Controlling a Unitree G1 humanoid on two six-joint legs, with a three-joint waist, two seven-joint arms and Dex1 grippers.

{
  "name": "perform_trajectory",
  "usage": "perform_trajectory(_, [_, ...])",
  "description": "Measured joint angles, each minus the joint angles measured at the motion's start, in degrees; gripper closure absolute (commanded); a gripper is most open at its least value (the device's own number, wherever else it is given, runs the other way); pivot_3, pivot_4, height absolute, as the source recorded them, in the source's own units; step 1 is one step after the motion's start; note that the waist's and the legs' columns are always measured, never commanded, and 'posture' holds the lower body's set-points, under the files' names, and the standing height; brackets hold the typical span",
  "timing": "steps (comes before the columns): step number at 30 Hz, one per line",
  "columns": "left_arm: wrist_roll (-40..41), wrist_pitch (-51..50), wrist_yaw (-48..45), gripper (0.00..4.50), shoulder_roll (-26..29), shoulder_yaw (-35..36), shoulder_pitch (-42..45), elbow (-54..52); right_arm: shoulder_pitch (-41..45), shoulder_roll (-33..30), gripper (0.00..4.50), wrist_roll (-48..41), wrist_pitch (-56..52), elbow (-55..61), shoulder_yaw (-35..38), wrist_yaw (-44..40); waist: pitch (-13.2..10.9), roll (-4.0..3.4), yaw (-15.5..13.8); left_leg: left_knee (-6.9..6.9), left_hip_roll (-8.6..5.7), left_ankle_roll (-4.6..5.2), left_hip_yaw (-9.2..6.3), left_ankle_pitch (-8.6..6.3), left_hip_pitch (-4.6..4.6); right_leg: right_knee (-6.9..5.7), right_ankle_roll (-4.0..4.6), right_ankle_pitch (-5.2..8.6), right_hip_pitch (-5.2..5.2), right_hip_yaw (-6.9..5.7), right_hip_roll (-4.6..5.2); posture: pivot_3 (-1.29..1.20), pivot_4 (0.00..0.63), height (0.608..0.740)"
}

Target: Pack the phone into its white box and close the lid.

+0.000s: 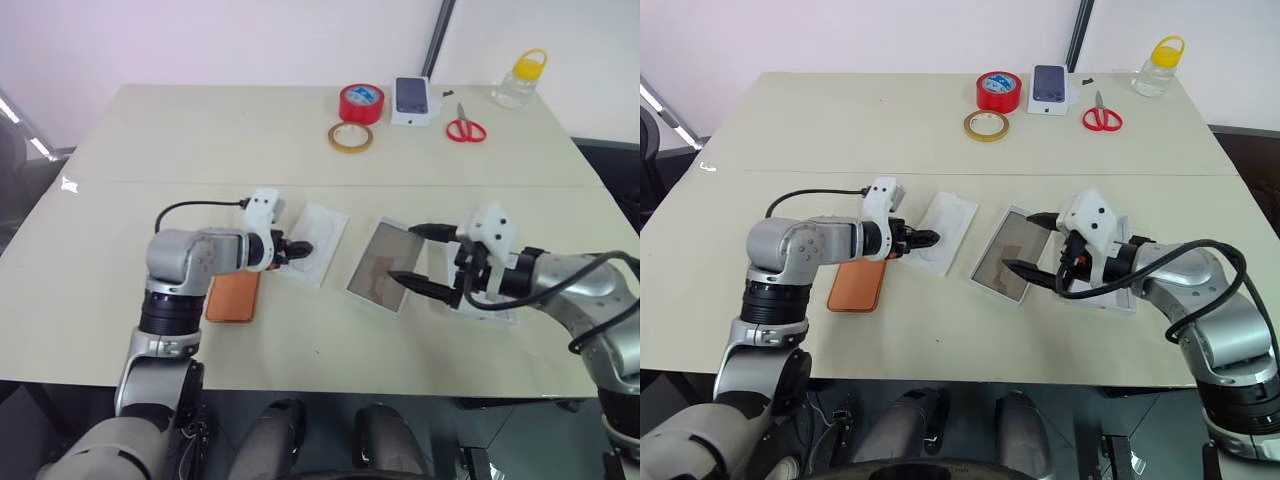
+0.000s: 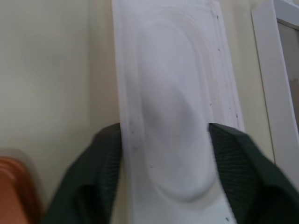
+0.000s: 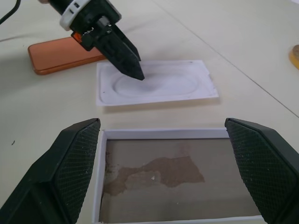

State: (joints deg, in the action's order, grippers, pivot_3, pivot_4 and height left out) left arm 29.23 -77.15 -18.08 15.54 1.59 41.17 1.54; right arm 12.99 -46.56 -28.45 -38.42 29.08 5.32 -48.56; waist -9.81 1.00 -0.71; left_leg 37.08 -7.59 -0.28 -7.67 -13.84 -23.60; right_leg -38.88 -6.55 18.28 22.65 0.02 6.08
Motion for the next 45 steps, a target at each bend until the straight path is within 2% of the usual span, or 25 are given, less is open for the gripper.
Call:
perform_trajectory(3, [0.0, 0.0, -0.4, 4.46, -0.6, 0.0, 0.0, 0.4, -0.4, -0.2, 0.00, 1.0, -0.6, 1.1, -2.6, 0.5, 0.0, 0.00, 0.2, -0.01, 0.01, 0.00, 0.00, 0.00, 0.00, -0.01, 0.00, 0.00, 0.02, 0.00, -0.01, 0.00, 0.150, 0.740])
perform_trajectory(8, [-0.1, 1.0, -0.4, 4.46, -0.9, 1.3, 0.0, 1.8, 2.3, 0.0, 0.00, 2.9, -5.3, 2.6, -9.4, 2.7, 0.0, 0.00, 0.3, 0.00, 0.02, -0.01, 0.00, 0.00, 0.01, -0.02, 0.00, 0.00, 0.02, 0.00, -0.02, 0.00, 0.150, 0.740])
perform_trajectory(13, [-0.1, 3.0, 0.8, 4.46, -1.8, 4.6, 0.0, 1.7, 5.4, 3.8, 0.00, 4.1, -14.1, 3.1, -17.1, 7.8, 0.0, 0.01, 0.2, -0.01, 0.02, -0.01, -0.01, 0.00, 0.00, -0.02, 0.00, 0.00, 0.03, 0.01, -0.01, 0.00, 0.150, 0.740])
perform_trajectory(16, [0.6, 3.0, 1.4, 4.50, -2.2, 8.4, 0.0, 0.5, 5.6, 4.9, 0.85, 5.8, -17.2, 3.0, -21.8, 9.6, 0.0, 0.01, 0.1, 0.01, 0.00, -0.01, 0.00, 0.01, -0.03, -0.02, 0.00, 0.00, 0.05, 0.00, 0.01, 0.00, 0.150, 0.740])
perform_trajectory(23, [1.3, 2.8, 2.0, 4.50, -2.0, 10.9, -0.4, -1.2, 6.5, 4.6, 4.45, 7.7, -19.6, 2.6, -24.0, 10.3, 0.0, 0.01, 0.1, 0.01, 0.00, -0.01, -0.01, 0.01, -0.03, -0.02, 0.00, 0.00, 0.05, 0.00, -0.01, 0.00, 0.150, 0.740])
perform_trajectory(27, [1.5, 3.0, 2.2, 4.50, -1.9, 12.3, -0.4, -1.3, 7.8, 3.2, 4.45, 9.5, -16.4, 2.7, -26.7, 8.1, 0.0, 0.01, 0.2, 0.01, 0.01, -0.01, 0.00, 0.01, -0.03, -0.03, 0.00, 0.00, 0.07, 0.00, -0.03, 0.00, 0.150, 0.740])
perform_trajectory(32, [2.6, 3.8, 2.3, 4.50, -1.4, 15.5, 0.2, -1.4, 9.9, 2.9, 4.45, 14.4, -4.9, 1.7, -31.8, 3.1, 0.0, 0.01, 0.3, 0.01, 0.01, -0.02, -0.01, 0.01, -0.03, -0.03, 0.00, 0.00, 0.06, -0.01, -0.03, 0.00, 0.150, 0.740])
perform_trajectory(39, [4.1, 3.5, 3.0, 4.50, -0.6, 18.4, 1.8, -1.9, 14.8, 7.5, 4.45, 21.3, 7.9, -8.9, -36.4, -1.2, 0.0, 0.04, 0.4, 0.02, 0.01, -0.05, -0.01, 0.02, -0.02, -0.06, 0.00, -0.01, 0.07, -0.01, -0.05, 0.00, 0.150, 0.740])
perform_trajectory(42, [5.1, 1.6, 3.9, 4.50, -1.3, 19.7, 1.8, -2.9, 15.6, 8.5, 3.54, 23.2, 10.2, -12.1, -36.9, -2.9, 0.0, 0.04, 0.4, 0.03, 0.01, -0.05, -0.02, 0.02, -0.03, -0.06, 0.00, -0.01, 0.07, -0.01, -0.06, 0.00, 0.150, 0.740])
perform_trajectory(45, [6.0, -0.1, 4.9, 4.50, -2.6, 20.4, 1.8, -4.4, 15.6, 9.7, 2.11, 23.6, 10.5, -13.3, -36.7, -4.1, 0.0, 0.04, 0.5, 0.04, 0.01, -0.05, -0.02, 0.02, -0.03, -0.06, 0.00, -0.01, 0.07, -0.01, -0.06, 0.00, 0.150, 0.740])
